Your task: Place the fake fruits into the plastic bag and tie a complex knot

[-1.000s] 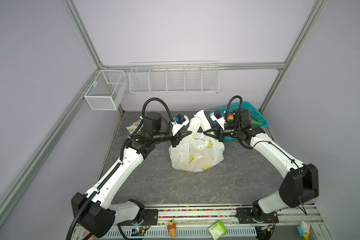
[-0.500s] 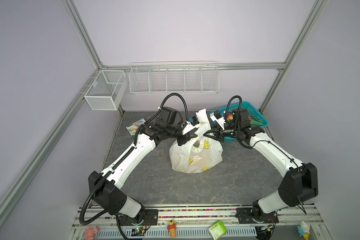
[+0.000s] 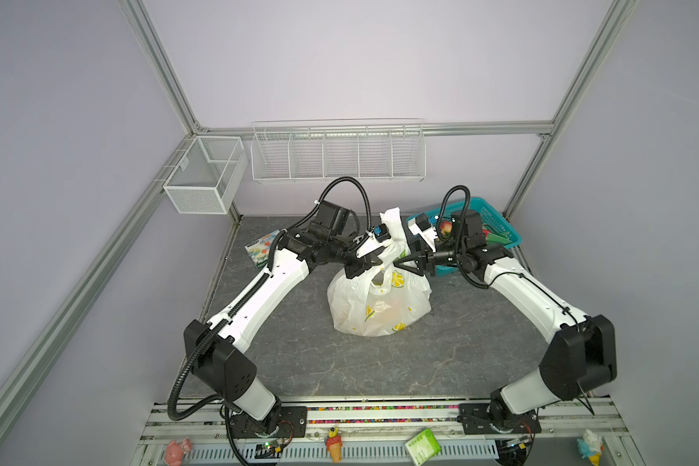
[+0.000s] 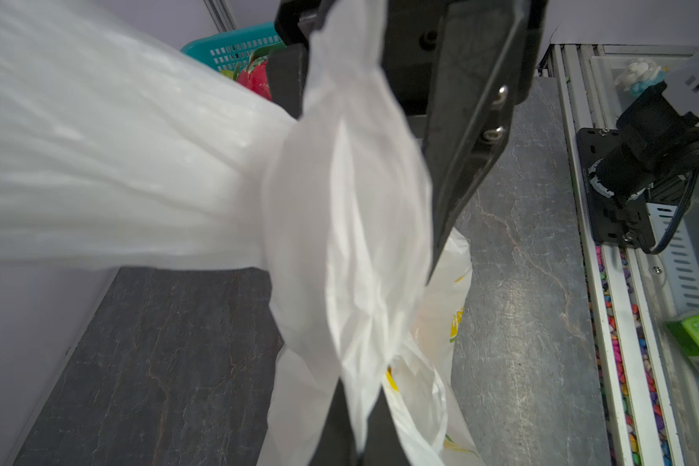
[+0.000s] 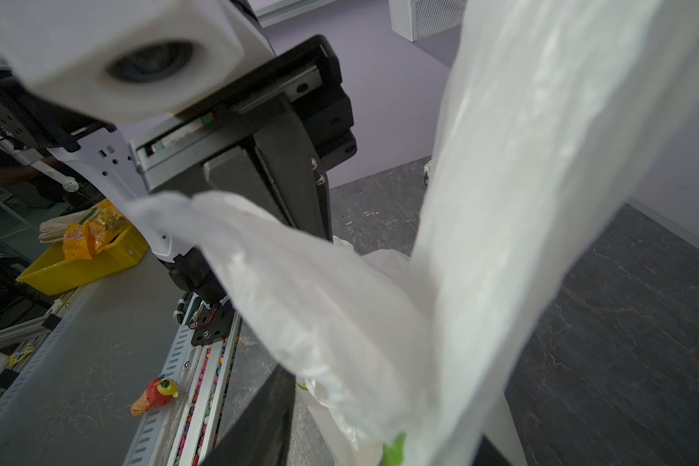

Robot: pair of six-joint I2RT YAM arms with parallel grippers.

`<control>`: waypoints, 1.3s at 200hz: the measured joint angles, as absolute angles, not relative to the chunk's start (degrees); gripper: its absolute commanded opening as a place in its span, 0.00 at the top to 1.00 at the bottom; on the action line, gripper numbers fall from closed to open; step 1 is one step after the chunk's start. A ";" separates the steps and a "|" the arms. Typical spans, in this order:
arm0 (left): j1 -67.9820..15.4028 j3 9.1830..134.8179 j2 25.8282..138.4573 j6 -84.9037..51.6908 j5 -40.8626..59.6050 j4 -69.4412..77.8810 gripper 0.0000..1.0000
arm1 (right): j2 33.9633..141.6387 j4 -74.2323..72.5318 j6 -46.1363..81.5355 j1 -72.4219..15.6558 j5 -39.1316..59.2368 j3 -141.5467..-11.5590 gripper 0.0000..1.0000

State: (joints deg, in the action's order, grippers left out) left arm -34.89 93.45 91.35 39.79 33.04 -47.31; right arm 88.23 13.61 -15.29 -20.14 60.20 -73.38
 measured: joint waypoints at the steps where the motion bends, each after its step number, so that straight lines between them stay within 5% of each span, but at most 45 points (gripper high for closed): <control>1: -34.89 93.45 91.39 39.79 33.01 -47.33 1.00 | 88.23 13.50 -15.29 -20.16 60.20 -73.38 0.46; 57: -34.89 95.09 92.66 40.88 33.08 -48.75 1.00 | 88.84 10.20 -14.02 -21.82 59.64 -73.25 0.38; 115: -34.89 95.29 92.58 41.04 33.23 -48.90 1.00 | 89.17 8.97 -13.54 -21.85 57.93 -73.25 0.19; 208: -34.59 98.02 92.79 41.04 32.77 -51.33 1.00 | 89.17 6.31 -12.01 -21.89 59.20 -72.38 0.66; 260: -34.39 98.48 93.56 40.77 32.34 -51.72 1.00 | 89.17 5.87 -11.49 -21.91 59.48 -72.36 0.67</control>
State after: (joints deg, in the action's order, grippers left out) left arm -34.39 98.48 93.56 40.77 32.34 -51.72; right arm 89.17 5.87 -11.49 -21.91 59.48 -72.36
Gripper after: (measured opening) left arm 0.047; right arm 0.289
